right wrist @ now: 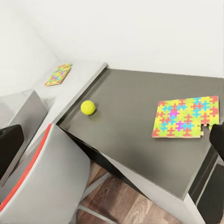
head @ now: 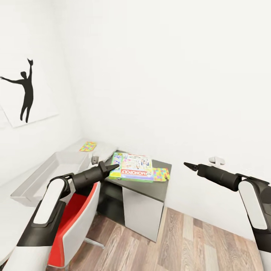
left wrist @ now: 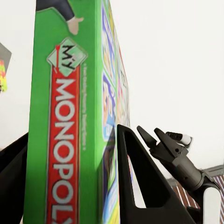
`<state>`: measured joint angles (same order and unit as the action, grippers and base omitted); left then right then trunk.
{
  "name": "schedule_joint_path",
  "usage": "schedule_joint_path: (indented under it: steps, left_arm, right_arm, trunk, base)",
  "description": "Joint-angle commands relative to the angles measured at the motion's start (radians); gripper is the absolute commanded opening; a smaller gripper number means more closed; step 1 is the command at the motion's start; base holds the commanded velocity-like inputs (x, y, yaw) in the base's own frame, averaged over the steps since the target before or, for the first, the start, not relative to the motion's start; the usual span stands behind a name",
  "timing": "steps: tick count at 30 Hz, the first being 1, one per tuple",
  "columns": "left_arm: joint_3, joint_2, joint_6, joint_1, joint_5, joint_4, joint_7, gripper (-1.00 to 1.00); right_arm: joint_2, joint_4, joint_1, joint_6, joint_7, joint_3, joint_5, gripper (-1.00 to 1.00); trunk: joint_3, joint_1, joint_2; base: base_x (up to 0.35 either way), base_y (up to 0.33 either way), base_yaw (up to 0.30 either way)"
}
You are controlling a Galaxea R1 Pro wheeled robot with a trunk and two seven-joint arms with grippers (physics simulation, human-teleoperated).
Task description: Put all the toys in the child's room - the three board games (two on the bed and one on the table), the two jigsaw puzzles on the table, and the tennis ball on the table - inside the toy box on the table in the child's room.
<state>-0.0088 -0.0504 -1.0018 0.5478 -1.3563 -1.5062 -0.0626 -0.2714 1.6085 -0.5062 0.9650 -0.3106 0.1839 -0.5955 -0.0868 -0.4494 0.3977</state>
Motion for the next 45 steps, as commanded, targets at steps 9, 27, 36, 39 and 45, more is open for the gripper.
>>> schedule_joint_path:
  steps: [9,27,36,39,45]
  left_arm:
    - [-0.001,0.0,-0.001,0.001,-0.014,0.0,-0.006,-1.0]
    - [0.0,-0.001,-0.001,0.001,-0.014,0.001,-0.006,-1.0]
    - [0.0,0.0,0.001,-0.004,-0.014,0.002,-0.008,-1.0]
    - [0.0,0.0,0.002,-0.005,-0.014,0.003,-0.008,-1.0]
    - [0.0,0.0,0.003,-0.006,-0.013,0.003,-0.009,-1.0]
  right_arm:
    - [0.0,0.001,0.0,0.004,-0.01,0.002,0.008,1.0]
    - [0.0,0.001,-0.001,0.004,-0.01,-0.01,0.008,1.0]
    - [0.0,0.001,-0.001,0.004,-0.01,-0.013,0.008,1.0]
    - [0.0,0.001,-0.001,0.004,-0.009,-0.013,0.008,1.0]
    - [0.0,0.001,-0.001,0.004,-0.009,-0.013,0.008,1.0]
  trunk:
    - [-0.002,-0.001,0.002]
    - [-0.002,-0.001,0.002]
    - [-0.002,-0.001,0.002]
    - [-0.002,-0.001,0.002]
    - [-0.002,-0.001,0.002]
  base:
    - [0.0,0.0,0.289]
    - [0.0,0.0,0.29]
    - [0.0,0.0,0.29]
    - [0.0,0.0,0.29]
    - [0.0,0.0,0.29]
